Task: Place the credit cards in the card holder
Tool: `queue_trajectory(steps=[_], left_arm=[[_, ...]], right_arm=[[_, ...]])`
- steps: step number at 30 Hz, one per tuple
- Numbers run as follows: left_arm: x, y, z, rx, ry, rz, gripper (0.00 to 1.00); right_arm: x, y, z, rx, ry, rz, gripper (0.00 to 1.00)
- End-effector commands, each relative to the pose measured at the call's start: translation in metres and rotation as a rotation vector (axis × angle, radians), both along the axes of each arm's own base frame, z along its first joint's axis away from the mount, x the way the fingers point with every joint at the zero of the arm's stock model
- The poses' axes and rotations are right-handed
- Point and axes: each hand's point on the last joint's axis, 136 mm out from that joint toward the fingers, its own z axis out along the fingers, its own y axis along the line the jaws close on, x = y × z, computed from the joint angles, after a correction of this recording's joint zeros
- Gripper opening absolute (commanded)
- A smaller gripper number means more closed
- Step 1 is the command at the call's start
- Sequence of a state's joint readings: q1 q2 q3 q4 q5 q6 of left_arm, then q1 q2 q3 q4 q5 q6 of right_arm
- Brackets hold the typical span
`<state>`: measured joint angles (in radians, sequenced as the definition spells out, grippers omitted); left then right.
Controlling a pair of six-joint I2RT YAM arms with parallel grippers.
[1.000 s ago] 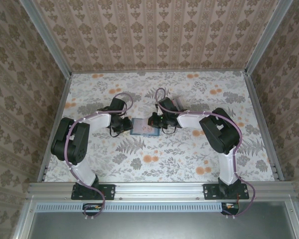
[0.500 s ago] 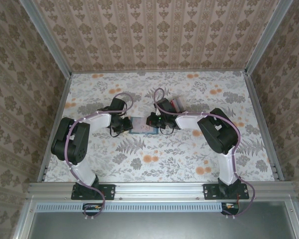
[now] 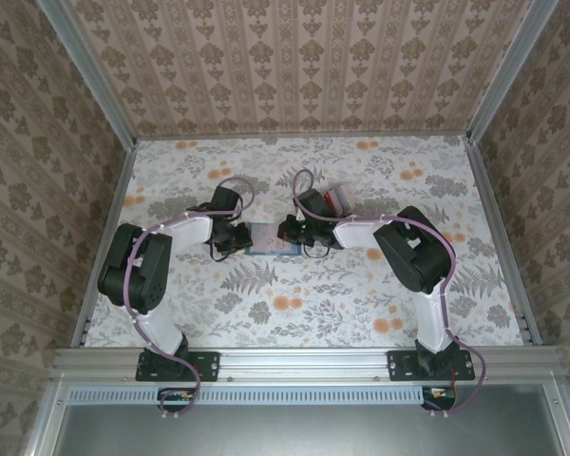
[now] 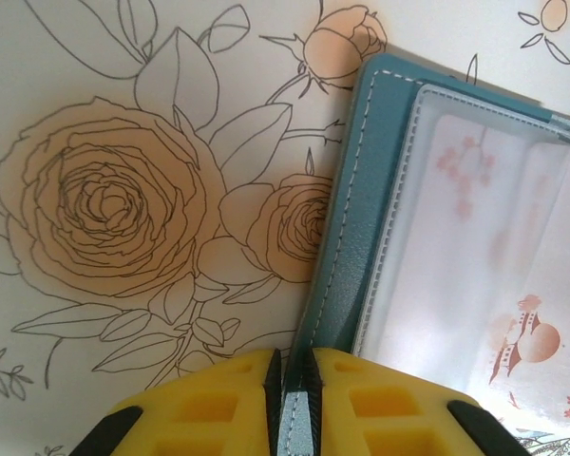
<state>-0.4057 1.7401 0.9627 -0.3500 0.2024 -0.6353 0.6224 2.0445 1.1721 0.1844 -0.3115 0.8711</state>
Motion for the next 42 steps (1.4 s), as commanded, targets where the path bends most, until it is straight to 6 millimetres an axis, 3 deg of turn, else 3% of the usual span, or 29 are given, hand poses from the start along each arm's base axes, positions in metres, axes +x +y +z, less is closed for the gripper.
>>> queue_trajectory(steps=[1, 7, 17, 27, 34, 42], left_arm=[[-0.026, -0.019, -0.026, -0.035, 0.101, -0.060, 0.19], [-0.024, -0.021, -0.026, -0.042, 0.097, -0.057, 0.18], [-0.026, -0.032, -0.024, -0.044, 0.093, -0.085, 0.18], [-0.026, -0.033, -0.025, -0.044, 0.093, -0.088, 0.18], [-0.024, -0.034, -0.022, -0.043, 0.090, -0.095, 0.17], [-0.024, -0.030, -0.024, -0.031, 0.094, -0.090, 0.17]], right_arm=[[-0.015, -0.005, -0.036, -0.096, 0.076, 0.002, 0.00], [-0.021, 0.001, -0.037, -0.113, 0.074, 0.028, 0.00], [-0.032, 0.034, -0.034, -0.164, 0.051, 0.145, 0.00], [-0.040, 0.043, -0.046, -0.216, 0.079, 0.209, 0.04], [-0.044, 0.050, -0.049, -0.232, 0.090, 0.246, 0.13], [-0.036, 0.036, -0.032, -0.286, 0.033, 0.234, 0.40]])
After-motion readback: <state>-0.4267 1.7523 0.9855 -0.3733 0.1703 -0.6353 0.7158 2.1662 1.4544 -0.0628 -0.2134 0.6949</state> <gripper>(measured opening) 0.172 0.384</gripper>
